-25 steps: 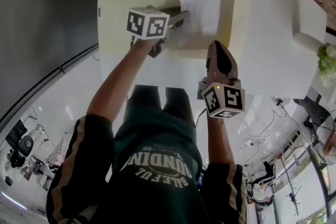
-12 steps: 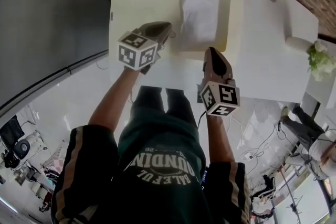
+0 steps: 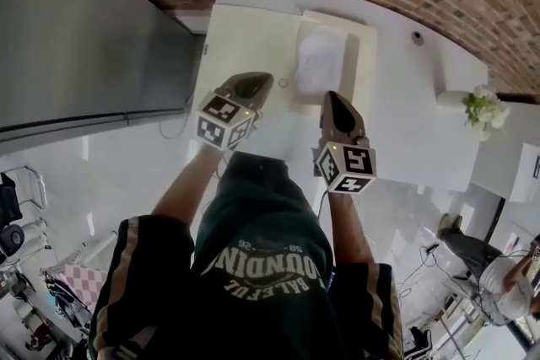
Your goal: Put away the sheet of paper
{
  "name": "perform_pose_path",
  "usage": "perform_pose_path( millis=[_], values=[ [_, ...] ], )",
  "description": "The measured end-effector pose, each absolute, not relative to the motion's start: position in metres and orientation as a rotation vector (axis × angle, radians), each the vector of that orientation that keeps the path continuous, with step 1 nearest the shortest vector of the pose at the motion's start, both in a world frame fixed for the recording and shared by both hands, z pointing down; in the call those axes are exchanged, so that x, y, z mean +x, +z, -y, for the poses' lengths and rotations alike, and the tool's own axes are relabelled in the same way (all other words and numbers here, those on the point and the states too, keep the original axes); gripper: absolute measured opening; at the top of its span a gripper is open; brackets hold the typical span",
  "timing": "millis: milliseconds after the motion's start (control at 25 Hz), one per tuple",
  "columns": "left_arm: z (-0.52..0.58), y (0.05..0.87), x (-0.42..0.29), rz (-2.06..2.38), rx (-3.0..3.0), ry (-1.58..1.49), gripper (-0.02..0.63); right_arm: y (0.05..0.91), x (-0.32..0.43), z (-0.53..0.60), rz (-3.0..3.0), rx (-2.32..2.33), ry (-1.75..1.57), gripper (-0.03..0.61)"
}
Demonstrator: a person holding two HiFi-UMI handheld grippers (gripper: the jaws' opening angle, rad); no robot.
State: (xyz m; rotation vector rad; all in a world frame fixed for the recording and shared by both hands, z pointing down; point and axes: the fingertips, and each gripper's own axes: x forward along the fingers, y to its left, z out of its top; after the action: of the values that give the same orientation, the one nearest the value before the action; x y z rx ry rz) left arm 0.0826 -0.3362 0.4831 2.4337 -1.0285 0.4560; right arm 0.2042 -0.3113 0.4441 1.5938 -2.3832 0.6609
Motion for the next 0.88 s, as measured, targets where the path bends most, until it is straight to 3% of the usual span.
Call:
perform_pose_path(
  millis=[480,880],
  values=[
    [0.358,0.371,0.094,1.176,2.640,0.402,0.011,0.343,0.219,0.345,2.562,1.624,0.442,-0.002],
    [0.375,0.393,0.098,1.196,2.663,0.364,0.011,0.372,0.218,0.362,2.587,1.591,0.392,-0.002]
  ],
)
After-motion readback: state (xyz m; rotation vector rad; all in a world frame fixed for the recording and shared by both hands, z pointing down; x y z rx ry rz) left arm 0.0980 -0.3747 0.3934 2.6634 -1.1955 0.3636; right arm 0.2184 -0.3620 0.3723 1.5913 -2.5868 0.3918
